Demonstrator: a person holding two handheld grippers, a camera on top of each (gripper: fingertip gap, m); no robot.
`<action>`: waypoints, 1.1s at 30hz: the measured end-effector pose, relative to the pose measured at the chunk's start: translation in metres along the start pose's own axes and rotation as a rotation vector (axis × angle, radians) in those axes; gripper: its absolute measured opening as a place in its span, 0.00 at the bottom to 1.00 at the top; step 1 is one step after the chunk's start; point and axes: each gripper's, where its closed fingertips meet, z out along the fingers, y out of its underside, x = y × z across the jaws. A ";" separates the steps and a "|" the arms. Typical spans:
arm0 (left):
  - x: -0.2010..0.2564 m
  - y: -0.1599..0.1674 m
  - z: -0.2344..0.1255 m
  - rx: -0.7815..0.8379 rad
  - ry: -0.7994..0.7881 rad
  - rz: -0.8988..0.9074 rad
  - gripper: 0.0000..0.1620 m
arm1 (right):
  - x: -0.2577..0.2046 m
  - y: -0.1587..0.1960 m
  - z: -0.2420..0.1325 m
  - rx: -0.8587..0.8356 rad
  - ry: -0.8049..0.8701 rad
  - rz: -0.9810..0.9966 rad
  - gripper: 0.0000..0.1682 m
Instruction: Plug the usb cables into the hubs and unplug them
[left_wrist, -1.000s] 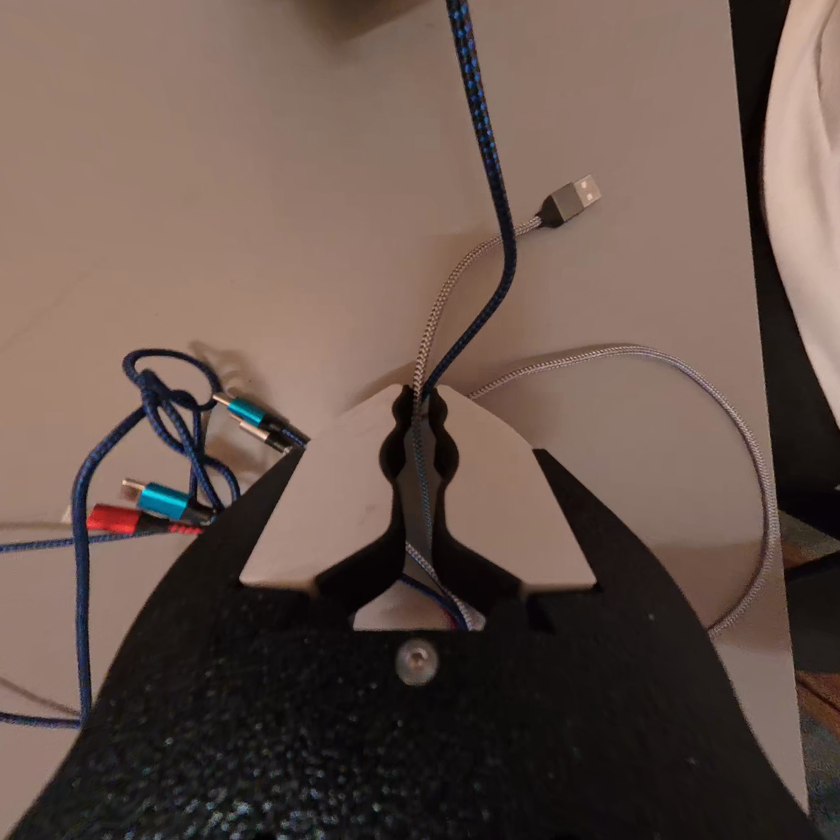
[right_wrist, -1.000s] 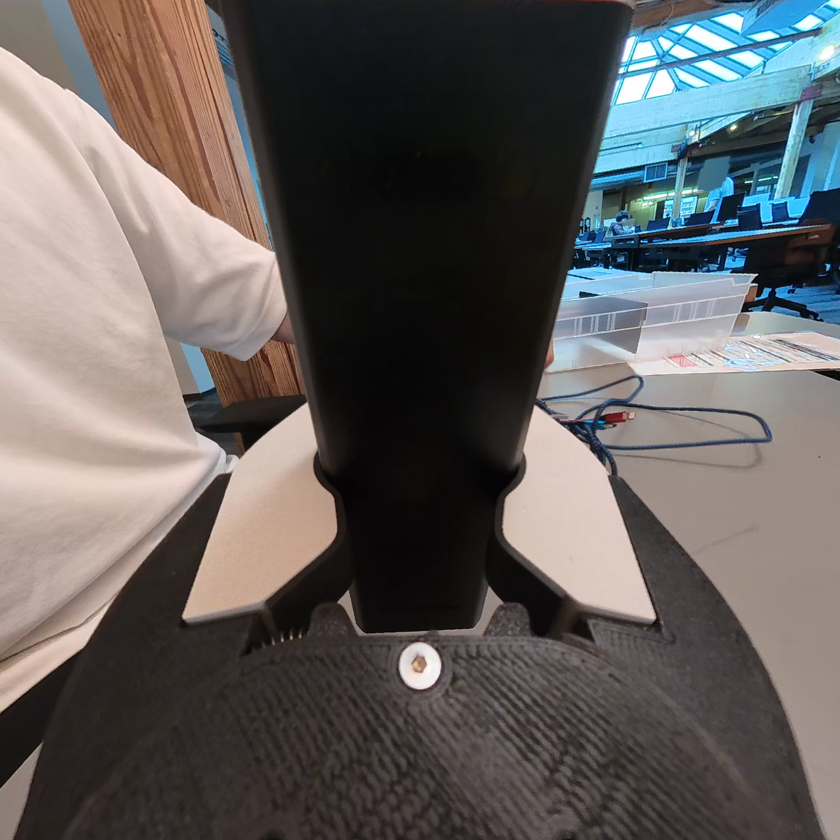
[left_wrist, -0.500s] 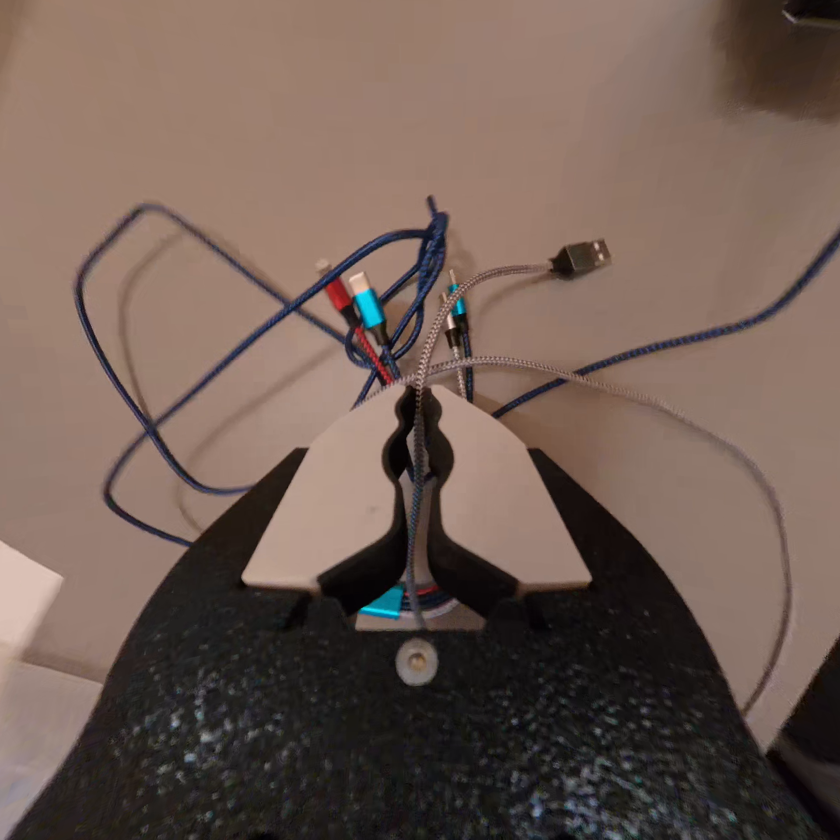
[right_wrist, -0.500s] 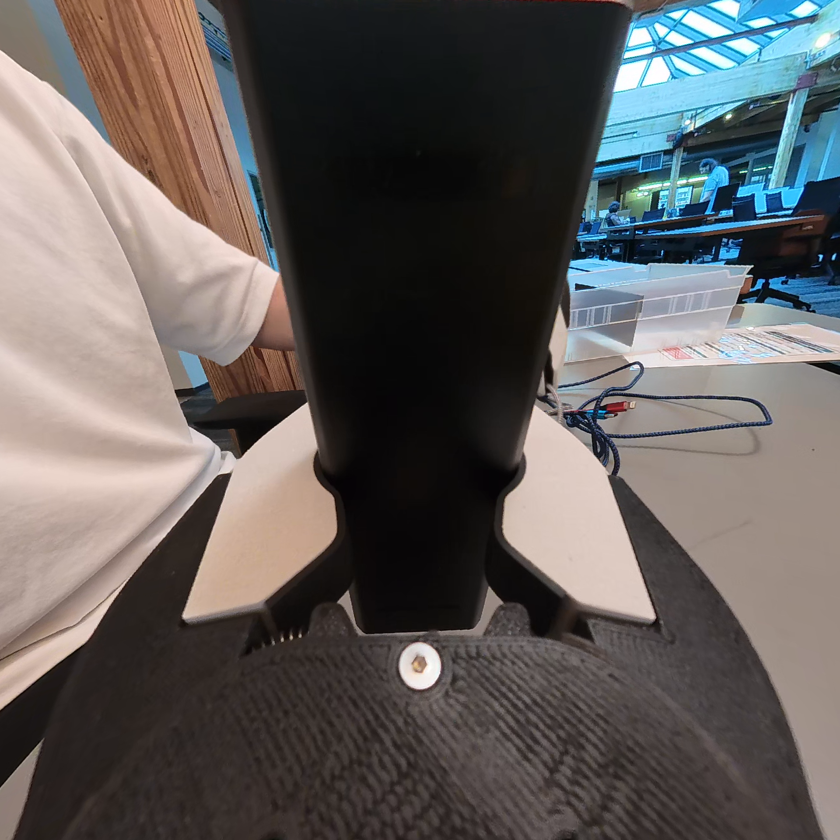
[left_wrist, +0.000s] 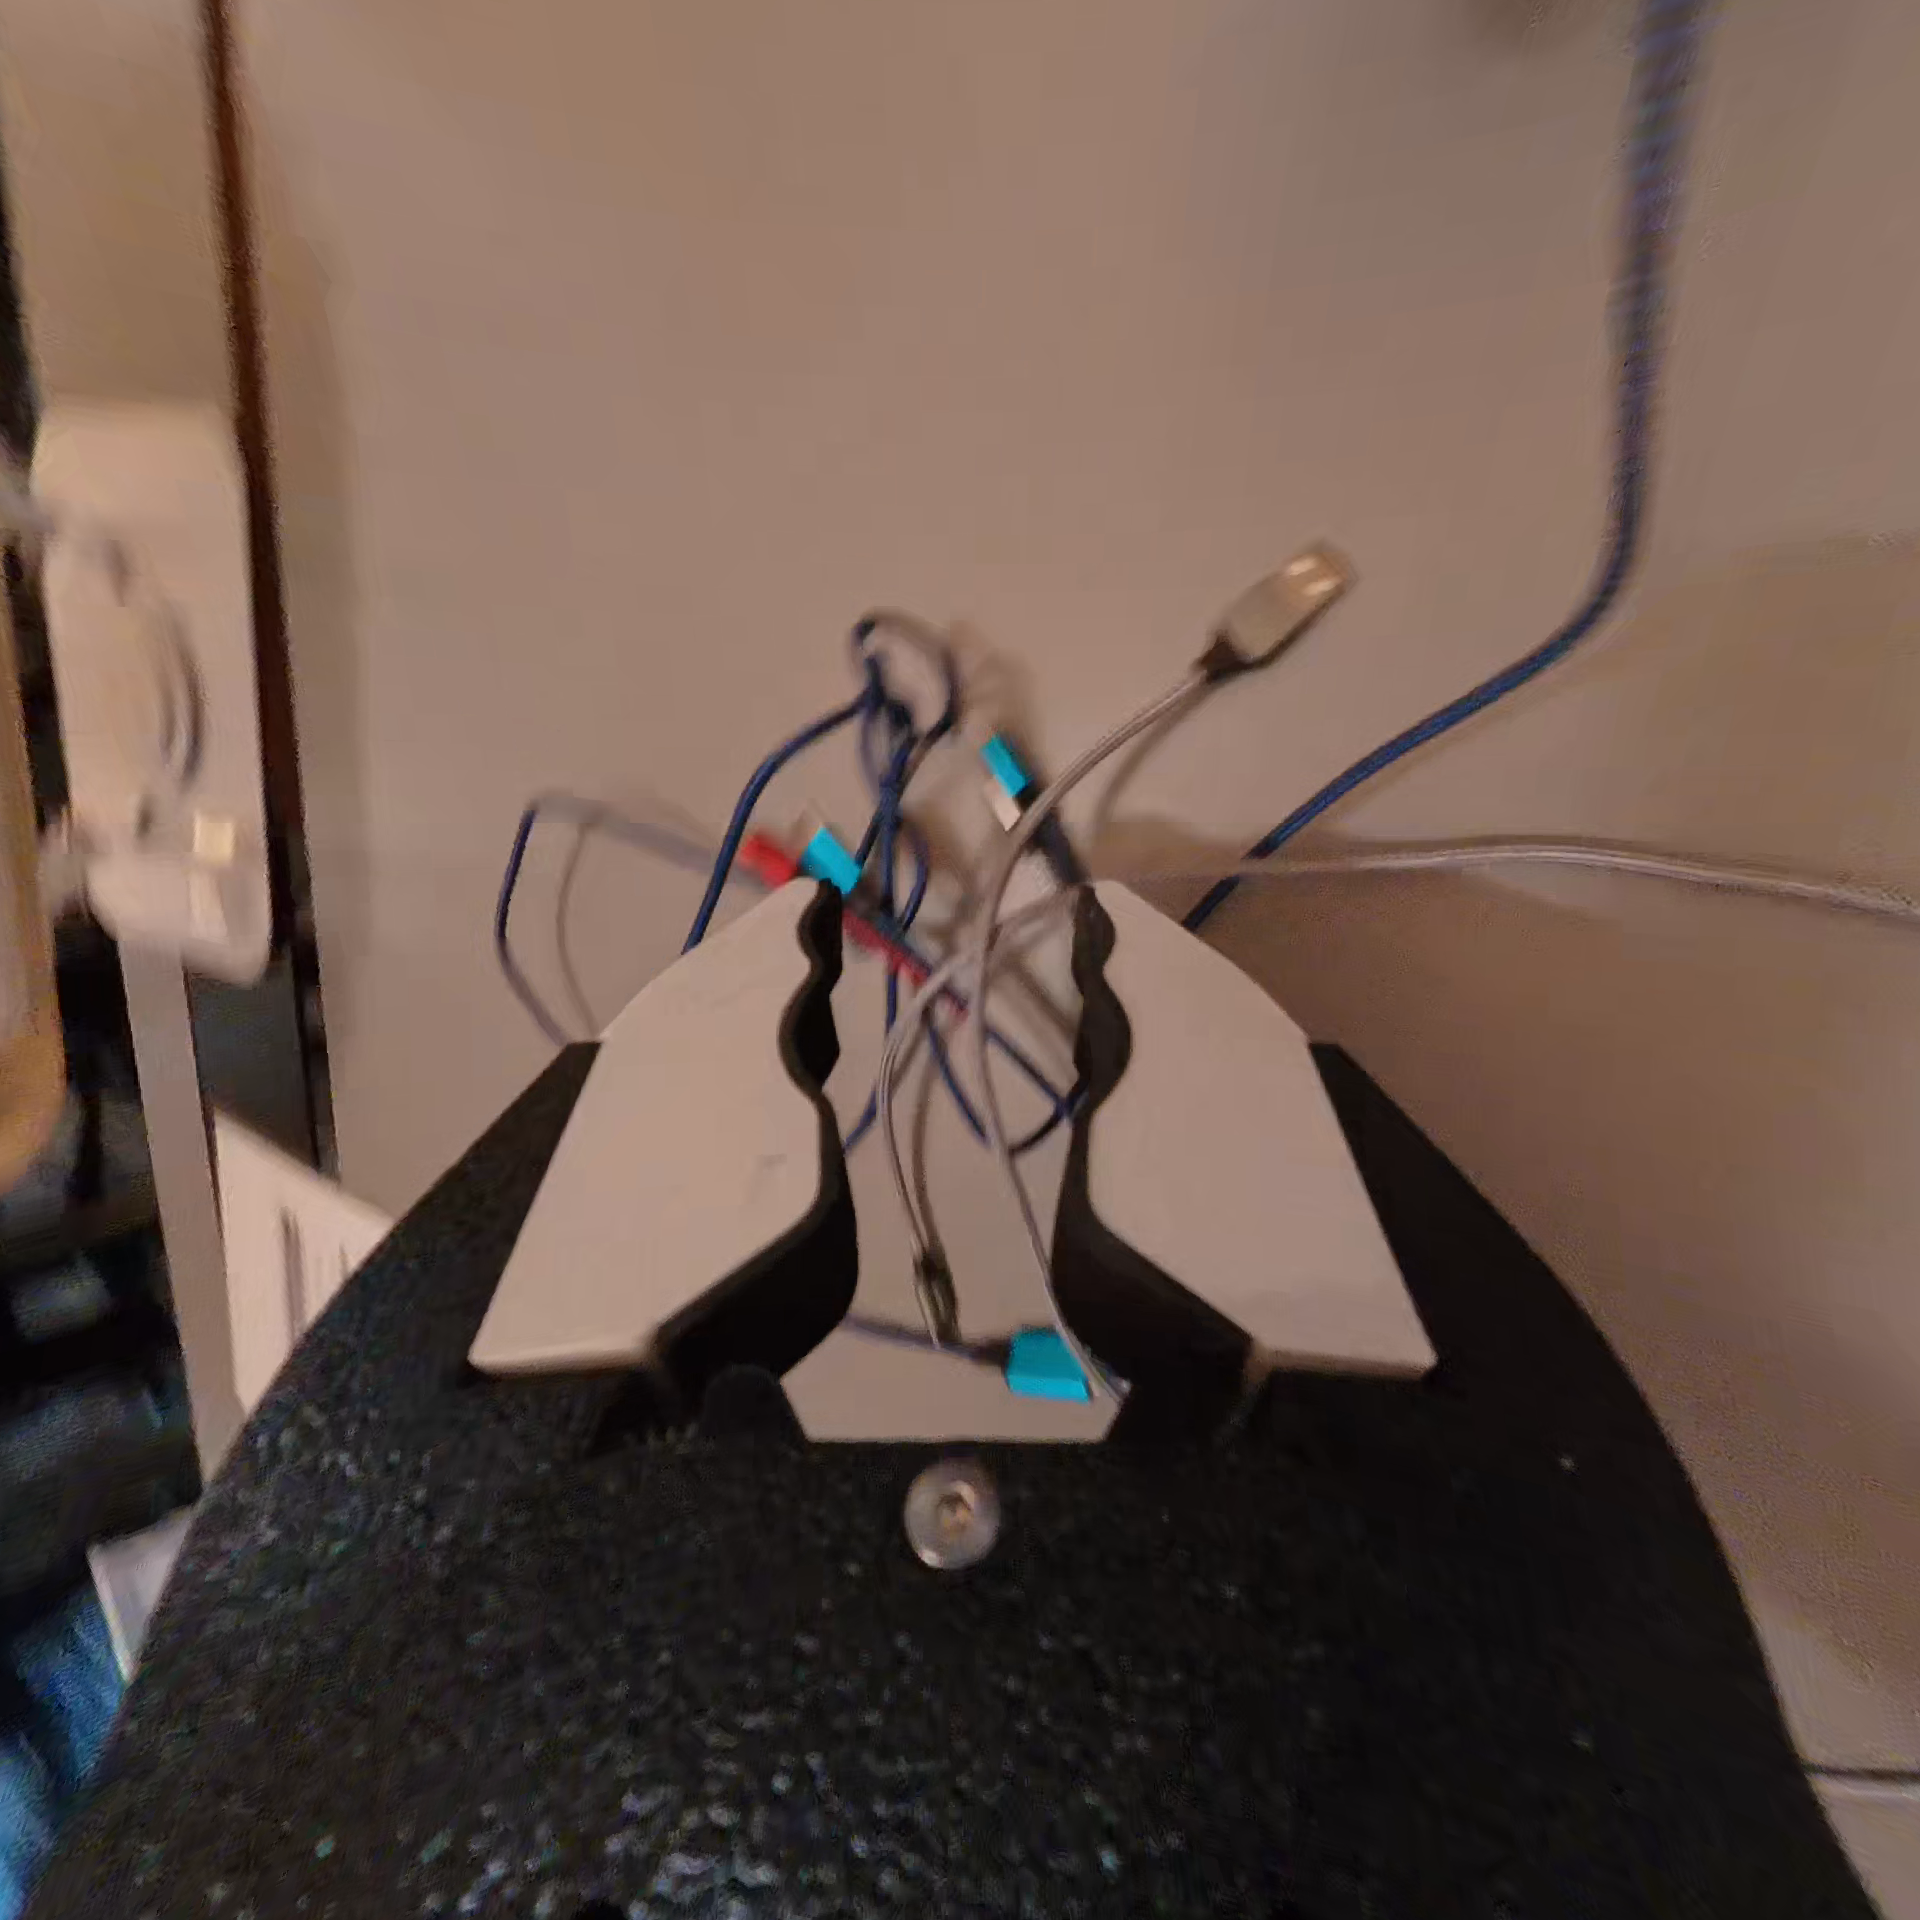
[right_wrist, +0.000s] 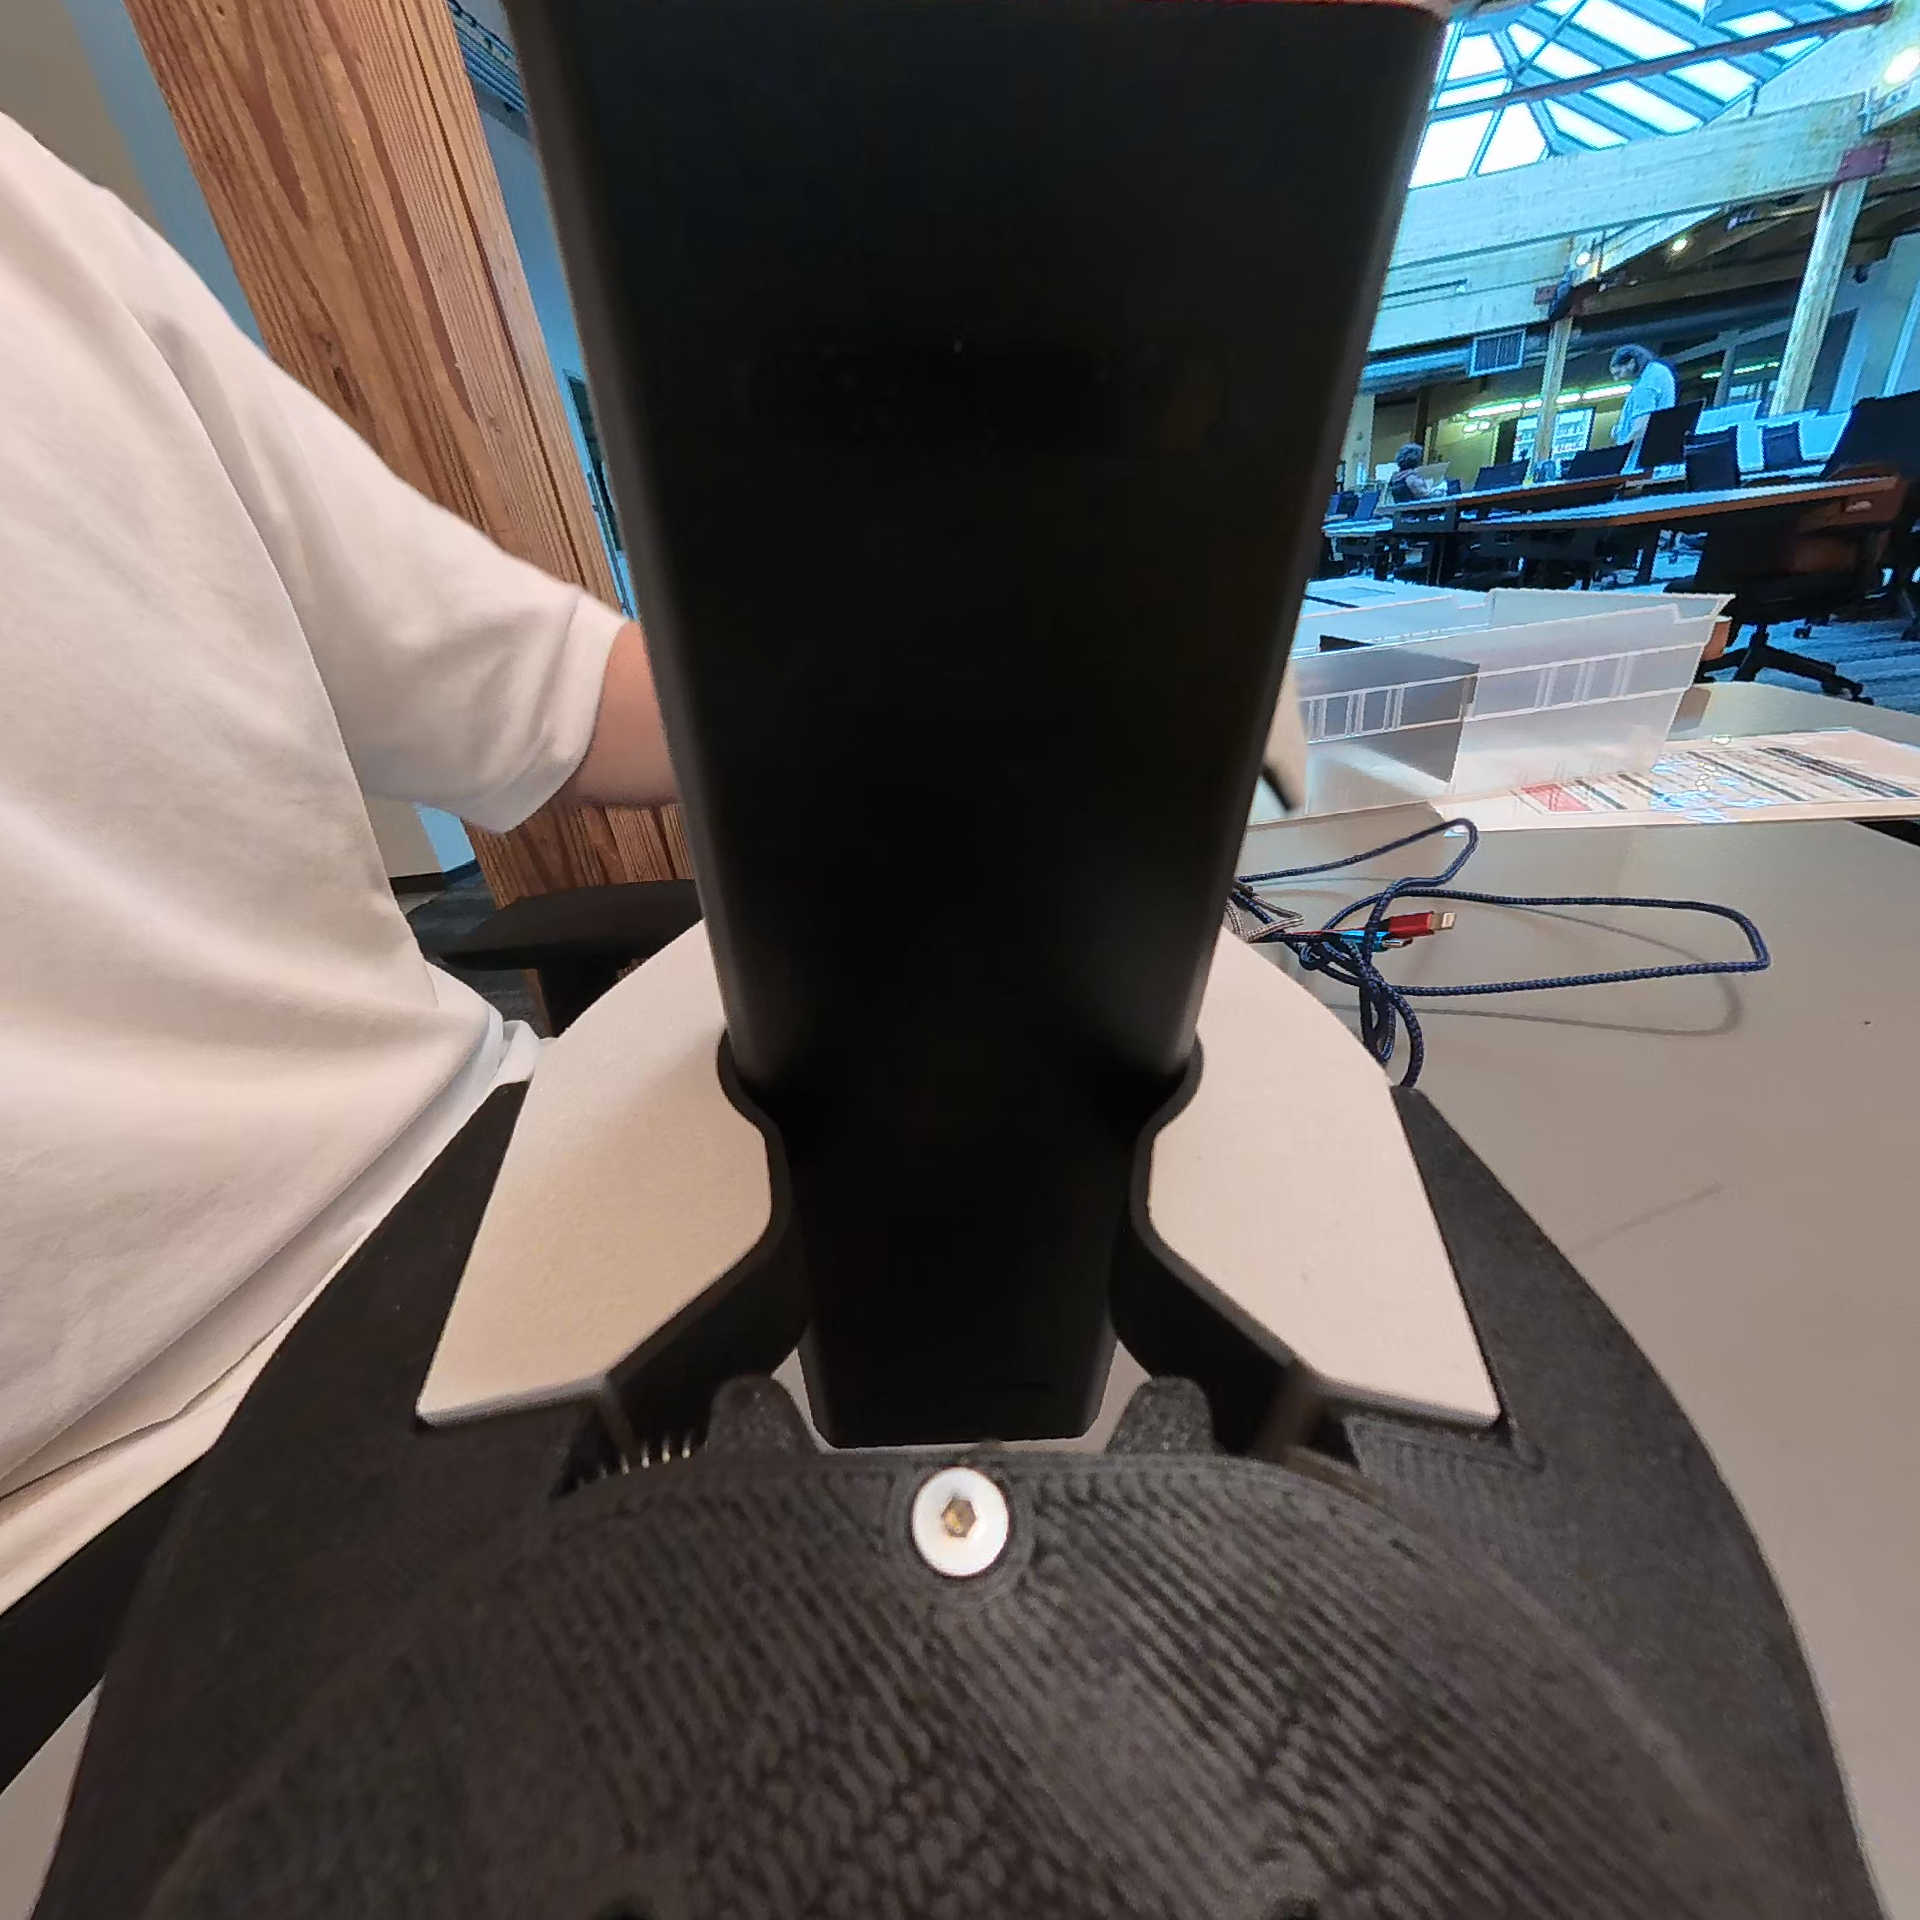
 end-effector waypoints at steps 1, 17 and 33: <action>0.009 -0.011 0.006 0.026 0.051 0.101 0.26 | 0.000 0.000 0.000 0.000 0.000 0.001 0.43; 0.061 -0.031 0.057 0.133 0.479 0.398 0.16 | 0.000 -0.002 -0.002 0.013 -0.007 0.009 0.43; 0.078 -0.045 0.060 0.191 0.528 0.432 0.09 | 0.000 0.000 -0.001 0.001 -0.004 0.008 0.43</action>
